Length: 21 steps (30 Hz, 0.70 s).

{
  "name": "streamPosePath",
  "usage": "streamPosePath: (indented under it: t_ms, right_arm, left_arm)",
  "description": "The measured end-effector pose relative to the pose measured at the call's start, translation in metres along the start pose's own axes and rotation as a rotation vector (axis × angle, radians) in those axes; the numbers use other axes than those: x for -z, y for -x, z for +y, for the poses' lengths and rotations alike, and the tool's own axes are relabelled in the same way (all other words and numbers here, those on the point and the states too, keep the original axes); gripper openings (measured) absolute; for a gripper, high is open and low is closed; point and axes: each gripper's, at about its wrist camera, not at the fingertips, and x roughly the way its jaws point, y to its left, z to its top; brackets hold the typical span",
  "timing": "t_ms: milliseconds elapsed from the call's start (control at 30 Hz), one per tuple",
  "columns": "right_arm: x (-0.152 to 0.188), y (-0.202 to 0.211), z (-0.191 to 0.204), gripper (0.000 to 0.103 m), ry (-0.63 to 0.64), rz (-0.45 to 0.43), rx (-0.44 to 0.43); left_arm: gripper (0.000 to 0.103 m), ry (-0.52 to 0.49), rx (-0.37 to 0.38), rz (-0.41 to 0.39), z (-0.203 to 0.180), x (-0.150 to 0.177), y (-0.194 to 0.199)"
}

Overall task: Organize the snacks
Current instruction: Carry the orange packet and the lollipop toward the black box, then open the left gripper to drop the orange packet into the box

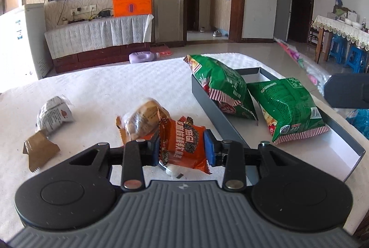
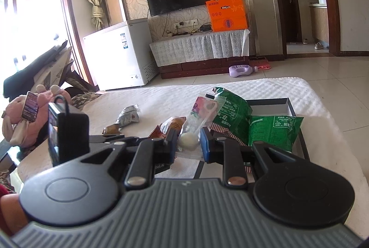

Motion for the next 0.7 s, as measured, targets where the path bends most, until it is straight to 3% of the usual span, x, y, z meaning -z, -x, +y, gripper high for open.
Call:
streamPosePath:
  t_ms: [233,700]
  right_arm:
    - [-0.001,0.007,0.003,0.025,0.013,-0.031,-0.001]
    - [0.0,0.027,-0.02,0.025,-0.029,-0.074,0.058]
  left_arm:
    - [0.042,-0.046,0.021,-0.057,-0.013,-0.009,0.018]
    - [0.042,-0.106,0.172,-0.097,-0.078,-0.011,0.025]
